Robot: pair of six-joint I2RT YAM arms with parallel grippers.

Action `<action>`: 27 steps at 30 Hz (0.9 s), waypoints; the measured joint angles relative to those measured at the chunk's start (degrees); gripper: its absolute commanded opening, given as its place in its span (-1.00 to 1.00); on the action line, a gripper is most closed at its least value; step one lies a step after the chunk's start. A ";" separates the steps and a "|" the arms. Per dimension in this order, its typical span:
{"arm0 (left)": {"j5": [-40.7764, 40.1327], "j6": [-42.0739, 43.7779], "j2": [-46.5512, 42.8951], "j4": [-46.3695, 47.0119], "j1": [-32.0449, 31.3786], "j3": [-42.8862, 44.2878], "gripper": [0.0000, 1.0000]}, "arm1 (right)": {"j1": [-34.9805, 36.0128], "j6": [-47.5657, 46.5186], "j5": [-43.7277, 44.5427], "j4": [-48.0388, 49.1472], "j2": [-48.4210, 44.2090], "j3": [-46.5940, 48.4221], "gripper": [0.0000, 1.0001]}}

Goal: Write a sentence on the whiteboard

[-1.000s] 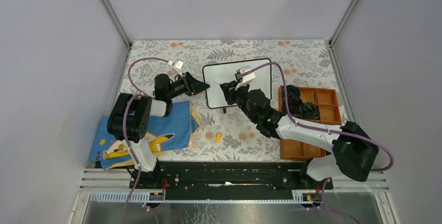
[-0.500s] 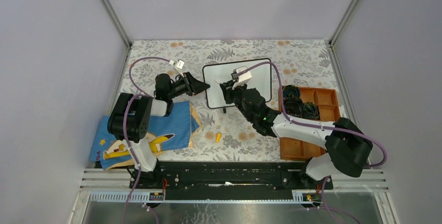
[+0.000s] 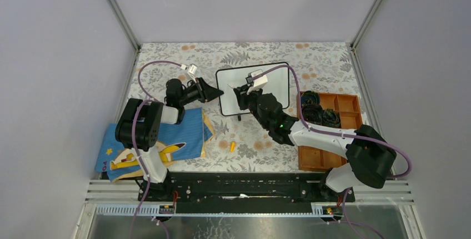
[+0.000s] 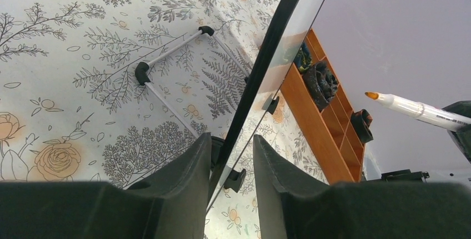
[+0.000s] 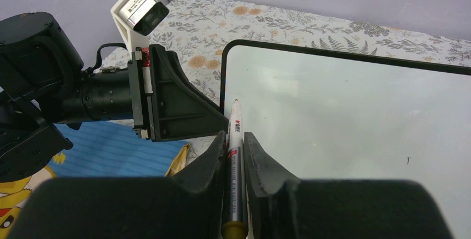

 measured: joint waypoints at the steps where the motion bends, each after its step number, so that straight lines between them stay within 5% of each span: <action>1: 0.00 0.15 0.04 -0.02 0.02 0.00 -0.18 | 0.00 0.00 0.00 0.00 0.00 0.00 -1.00; 27: -0.04 1.64 0.04 -0.24 0.00 0.00 -0.22 | 0.00 0.20 0.13 0.46 1.53 -0.63 -1.00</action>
